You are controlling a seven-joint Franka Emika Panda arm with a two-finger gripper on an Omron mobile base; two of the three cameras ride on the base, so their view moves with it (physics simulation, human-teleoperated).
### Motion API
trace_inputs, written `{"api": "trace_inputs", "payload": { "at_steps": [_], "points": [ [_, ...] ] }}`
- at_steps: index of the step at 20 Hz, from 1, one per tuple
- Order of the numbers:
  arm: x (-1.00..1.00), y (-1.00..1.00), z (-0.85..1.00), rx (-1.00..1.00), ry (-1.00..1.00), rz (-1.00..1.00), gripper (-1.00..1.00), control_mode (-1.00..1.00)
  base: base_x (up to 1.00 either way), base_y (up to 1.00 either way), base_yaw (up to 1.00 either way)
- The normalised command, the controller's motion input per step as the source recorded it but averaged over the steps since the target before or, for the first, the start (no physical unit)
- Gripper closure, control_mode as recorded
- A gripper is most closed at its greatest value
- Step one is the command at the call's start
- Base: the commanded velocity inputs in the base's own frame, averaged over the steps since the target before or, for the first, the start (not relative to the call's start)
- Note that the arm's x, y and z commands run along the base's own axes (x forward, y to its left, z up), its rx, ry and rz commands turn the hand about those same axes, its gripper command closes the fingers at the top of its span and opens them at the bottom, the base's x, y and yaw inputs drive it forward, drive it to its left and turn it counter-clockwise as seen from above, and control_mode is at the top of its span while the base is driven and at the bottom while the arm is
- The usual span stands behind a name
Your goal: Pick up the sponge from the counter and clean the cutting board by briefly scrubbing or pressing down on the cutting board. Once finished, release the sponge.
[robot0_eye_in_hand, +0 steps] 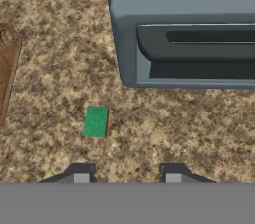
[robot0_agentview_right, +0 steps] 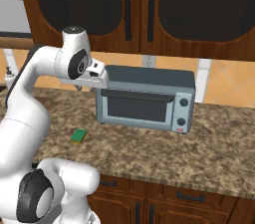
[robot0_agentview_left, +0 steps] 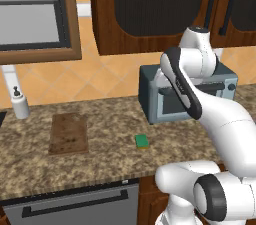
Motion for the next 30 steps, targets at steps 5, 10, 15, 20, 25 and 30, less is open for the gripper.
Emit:
{"api": "trace_inputs", "payload": {
  "at_steps": [5,10,15,20,25,30],
  "points": [
    [-0.09,0.48,-0.13,-0.03,0.0,0.0,-1.0,-1.0,0.0,0.0,0.0],
    [-0.02,0.77,-0.71,0.0,0.03,0.0,-1.0,-1.0,0.0,0.0,0.0],
    [0.0,0.16,-0.72,0.03,0.06,0.0,-1.0,-1.0,0.0,0.0,0.0],
    [0.0,0.0,-0.7,0.0,0.02,0.0,-1.0,-1.0,0.0,0.0,0.0],
    [0.0,0.0,-0.54,0.02,0.0,0.0,-1.0,-1.0,0.0,0.0,0.0],
    [0.0,0.0,-0.54,0.0,0.0,0.0,-1.0,-1.0,0.0,0.0,0.0]
  ]
}}
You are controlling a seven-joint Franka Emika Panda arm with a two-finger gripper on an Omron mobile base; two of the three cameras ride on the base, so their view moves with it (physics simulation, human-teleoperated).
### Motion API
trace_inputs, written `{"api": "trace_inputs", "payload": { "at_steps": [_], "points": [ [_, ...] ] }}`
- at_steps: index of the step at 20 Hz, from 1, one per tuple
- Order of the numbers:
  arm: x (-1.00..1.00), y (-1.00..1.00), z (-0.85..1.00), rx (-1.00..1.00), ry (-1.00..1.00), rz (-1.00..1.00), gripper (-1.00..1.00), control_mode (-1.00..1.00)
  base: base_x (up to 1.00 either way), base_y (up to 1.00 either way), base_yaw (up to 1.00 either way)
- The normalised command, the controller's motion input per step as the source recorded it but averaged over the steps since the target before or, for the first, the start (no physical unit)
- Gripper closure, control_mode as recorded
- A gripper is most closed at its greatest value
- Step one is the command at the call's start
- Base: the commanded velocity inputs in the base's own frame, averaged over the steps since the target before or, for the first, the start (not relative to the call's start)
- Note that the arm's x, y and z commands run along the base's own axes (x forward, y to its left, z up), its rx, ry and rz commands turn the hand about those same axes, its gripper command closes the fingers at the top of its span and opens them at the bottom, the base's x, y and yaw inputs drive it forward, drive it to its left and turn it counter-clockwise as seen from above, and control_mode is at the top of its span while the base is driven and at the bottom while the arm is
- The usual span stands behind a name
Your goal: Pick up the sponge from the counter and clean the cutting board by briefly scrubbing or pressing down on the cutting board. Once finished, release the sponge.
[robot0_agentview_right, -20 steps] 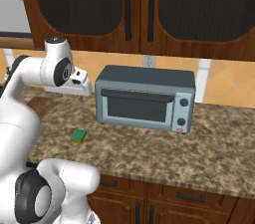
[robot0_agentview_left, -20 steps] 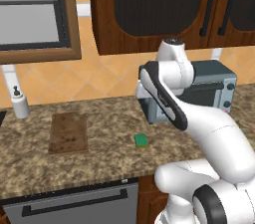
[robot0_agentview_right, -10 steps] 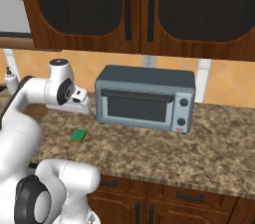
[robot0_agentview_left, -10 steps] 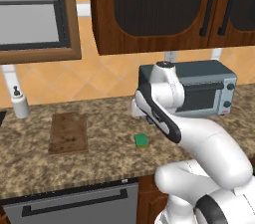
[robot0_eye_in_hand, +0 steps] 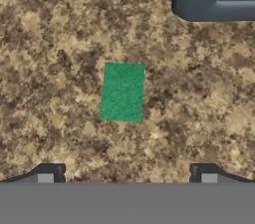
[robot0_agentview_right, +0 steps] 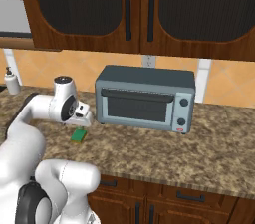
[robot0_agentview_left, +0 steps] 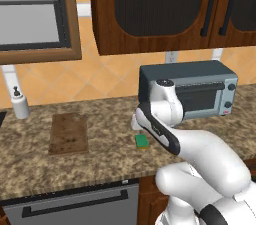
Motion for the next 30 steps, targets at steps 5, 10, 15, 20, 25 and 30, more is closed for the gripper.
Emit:
{"api": "trace_inputs", "payload": {
  "at_steps": [5,10,15,20,25,30],
  "points": [
    [0.03,0.0,-0.31,0.0,0.0,0.0,-1.0,-1.0,0.0,0.0,0.0],
    [0.19,0.03,-0.24,0.0,0.0,0.0,-1.0,-1.0,0.0,0.0,0.0],
    [0.26,0.13,-0.06,0.0,0.0,0.0,-1.0,-1.0,0.0,0.0,0.0],
    [0.15,0.18,-0.03,0.0,0.0,0.0,-1.0,-1.0,0.0,0.0,0.0],
    [-0.04,-0.04,-0.02,0.0,0.0,0.0,-1.0,-1.0,0.0,0.0,0.0],
    [0.0,-0.01,-0.13,0.0,0.0,0.0,-1.0,-1.0,0.0,0.0,0.0]
  ]
}}
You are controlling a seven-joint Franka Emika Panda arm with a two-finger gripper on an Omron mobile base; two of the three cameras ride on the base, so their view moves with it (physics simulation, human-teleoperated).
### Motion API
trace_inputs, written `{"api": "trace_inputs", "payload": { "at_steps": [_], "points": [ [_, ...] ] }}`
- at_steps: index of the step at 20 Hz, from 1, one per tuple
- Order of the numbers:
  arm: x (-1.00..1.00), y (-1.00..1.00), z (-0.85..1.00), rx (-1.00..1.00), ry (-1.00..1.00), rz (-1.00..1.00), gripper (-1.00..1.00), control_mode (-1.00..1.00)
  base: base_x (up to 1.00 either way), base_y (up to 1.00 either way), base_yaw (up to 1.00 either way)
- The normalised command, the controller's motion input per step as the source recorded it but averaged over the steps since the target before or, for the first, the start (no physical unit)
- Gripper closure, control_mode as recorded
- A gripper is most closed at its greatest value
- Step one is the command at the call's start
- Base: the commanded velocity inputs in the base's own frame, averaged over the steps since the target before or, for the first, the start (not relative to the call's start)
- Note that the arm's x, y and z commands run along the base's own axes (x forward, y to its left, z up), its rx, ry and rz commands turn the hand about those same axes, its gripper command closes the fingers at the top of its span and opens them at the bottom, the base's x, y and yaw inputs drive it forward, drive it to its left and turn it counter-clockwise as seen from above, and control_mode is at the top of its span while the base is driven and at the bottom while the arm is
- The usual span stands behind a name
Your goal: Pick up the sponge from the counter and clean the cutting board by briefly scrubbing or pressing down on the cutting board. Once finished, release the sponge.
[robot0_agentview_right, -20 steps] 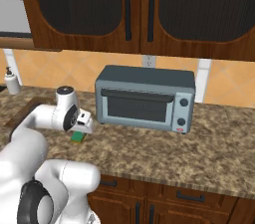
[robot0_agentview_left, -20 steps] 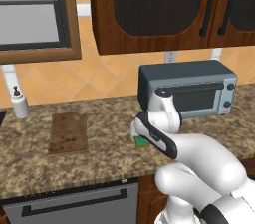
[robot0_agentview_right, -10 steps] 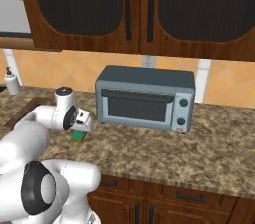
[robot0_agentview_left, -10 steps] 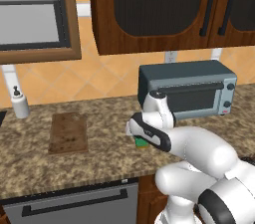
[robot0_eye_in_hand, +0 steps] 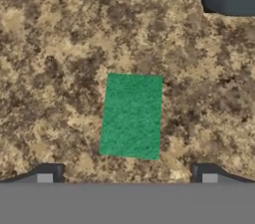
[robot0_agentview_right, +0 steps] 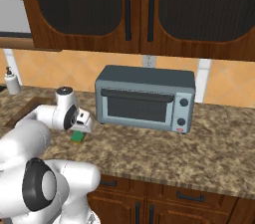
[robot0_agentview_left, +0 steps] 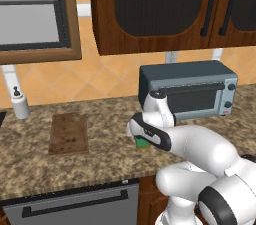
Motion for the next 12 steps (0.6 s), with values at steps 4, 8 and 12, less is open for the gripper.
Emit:
{"api": "trace_inputs", "payload": {
  "at_steps": [4,8,12],
  "points": [
    [0.0,0.0,-0.21,0.0,0.0,0.0,-1.0,-1.0,0.0,0.0,0.0],
    [-0.03,-0.14,-0.11,0.05,0.0,0.03,-1.0,-1.0,0.0,0.0,0.0],
    [0.12,-0.04,-0.05,0.06,0.01,0.01,-1.0,-1.0,0.0,0.0,0.0]
  ]
}}
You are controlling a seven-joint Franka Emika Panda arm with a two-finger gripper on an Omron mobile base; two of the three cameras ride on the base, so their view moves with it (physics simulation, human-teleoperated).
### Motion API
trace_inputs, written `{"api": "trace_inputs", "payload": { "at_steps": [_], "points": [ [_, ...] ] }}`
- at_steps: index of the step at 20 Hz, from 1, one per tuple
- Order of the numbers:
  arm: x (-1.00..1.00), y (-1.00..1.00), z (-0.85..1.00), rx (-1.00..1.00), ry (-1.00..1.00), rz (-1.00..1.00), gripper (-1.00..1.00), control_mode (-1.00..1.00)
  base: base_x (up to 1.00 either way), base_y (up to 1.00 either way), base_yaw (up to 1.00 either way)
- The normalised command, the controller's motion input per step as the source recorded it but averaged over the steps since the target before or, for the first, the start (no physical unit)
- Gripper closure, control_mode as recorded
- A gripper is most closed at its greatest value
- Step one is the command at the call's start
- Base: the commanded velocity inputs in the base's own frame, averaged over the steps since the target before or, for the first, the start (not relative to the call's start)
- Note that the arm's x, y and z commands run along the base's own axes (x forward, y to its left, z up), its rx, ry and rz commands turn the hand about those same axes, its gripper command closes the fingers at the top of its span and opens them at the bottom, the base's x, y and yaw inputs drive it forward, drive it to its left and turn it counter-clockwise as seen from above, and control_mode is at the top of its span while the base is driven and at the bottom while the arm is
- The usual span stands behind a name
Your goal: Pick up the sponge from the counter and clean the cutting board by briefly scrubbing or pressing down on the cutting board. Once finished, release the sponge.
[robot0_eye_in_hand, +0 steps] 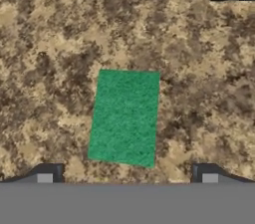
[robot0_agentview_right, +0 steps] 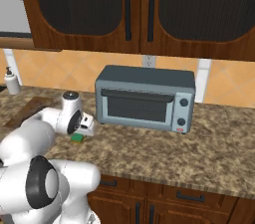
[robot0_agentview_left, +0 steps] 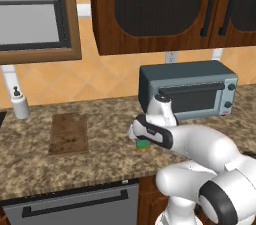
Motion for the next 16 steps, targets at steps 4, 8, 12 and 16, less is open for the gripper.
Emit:
{"api": "trace_inputs", "payload": {
  "at_steps": [4,8,12,16],
  "points": [
    [0.36,0.06,-0.2,0.0,0.04,0.0,-1.0,-1.0,0.0,0.0,0.0],
    [0.23,0.22,-0.32,0.0,0.02,0.0,-1.0,-1.0,0.0,0.0,0.0],
    [0.04,0.18,-0.34,0.0,0.0,0.0,-1.0,-1.0,0.0,0.0,0.0],
    [0.0,0.14,-0.37,0.0,0.0,0.0,-1.0,-1.0,0.0,0.0,0.0]
  ]
}}
